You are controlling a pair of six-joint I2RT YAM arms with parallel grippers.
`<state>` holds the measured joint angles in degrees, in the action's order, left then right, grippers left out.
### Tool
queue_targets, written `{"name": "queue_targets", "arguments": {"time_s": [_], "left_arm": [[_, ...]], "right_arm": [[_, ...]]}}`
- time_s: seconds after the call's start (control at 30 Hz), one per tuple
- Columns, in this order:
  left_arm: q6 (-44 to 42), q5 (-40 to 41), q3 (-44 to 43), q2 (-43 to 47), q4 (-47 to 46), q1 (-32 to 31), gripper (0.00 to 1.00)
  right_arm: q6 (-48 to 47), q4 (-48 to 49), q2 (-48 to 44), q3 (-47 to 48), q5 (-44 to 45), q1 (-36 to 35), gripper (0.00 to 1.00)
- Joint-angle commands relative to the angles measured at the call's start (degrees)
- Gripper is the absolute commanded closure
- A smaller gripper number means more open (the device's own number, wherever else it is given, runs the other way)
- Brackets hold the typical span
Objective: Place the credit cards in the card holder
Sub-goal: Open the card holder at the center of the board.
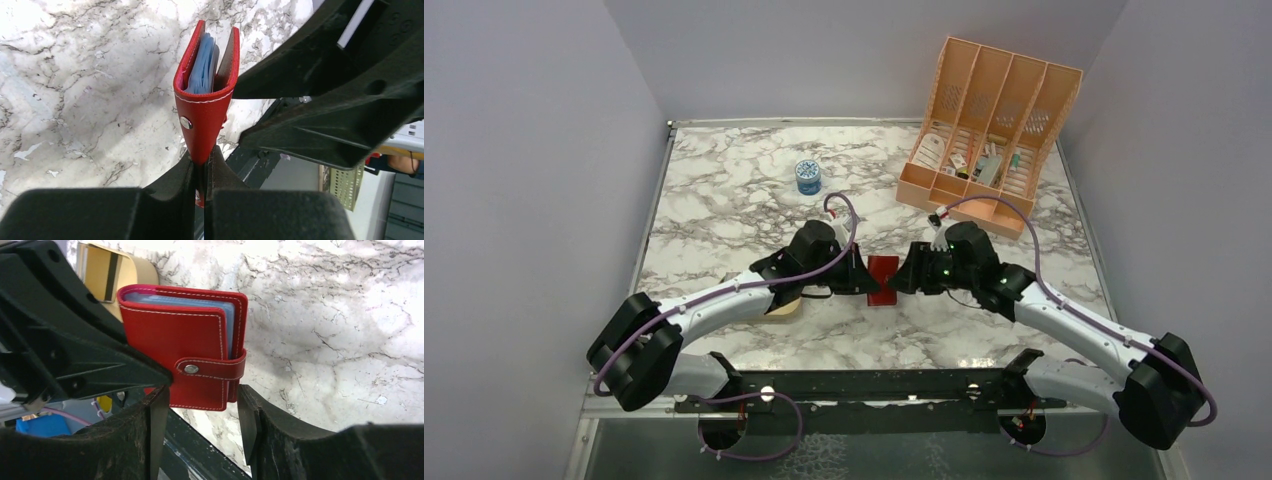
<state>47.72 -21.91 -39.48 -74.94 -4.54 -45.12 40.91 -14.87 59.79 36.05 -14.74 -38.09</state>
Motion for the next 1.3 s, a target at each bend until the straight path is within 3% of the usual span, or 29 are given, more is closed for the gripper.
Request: {"name": "queue_targets", "arguments": {"time_s": [0.0, 0.47, 0.8, 1.27], "left_arm": [[0.8, -3.2, 0.5, 0.2, -3.6, -0.4, 1.00], [1.7, -6.0, 0.9, -1.4, -6.7, -0.9, 1.00], [1.6, -5.9, 1.4, 0.0, -6.1, -1.0, 1.00], [1.4, -5.9, 1.1, -0.3, -5.8, -1.0, 1.00]], "right_arm": [[1.2, 3.0, 2.4, 1.5, -0.4, -0.8, 0.46], [2.0, 5.0, 5.8, 1.7, 1.9, -2.1, 0.47], [0.9, -0.4, 4.3, 0.6, 12.3, -2.2, 0.72], [-0.1, -3.6, 4.8, 1.1, 17.6, -2.2, 0.82]]}}
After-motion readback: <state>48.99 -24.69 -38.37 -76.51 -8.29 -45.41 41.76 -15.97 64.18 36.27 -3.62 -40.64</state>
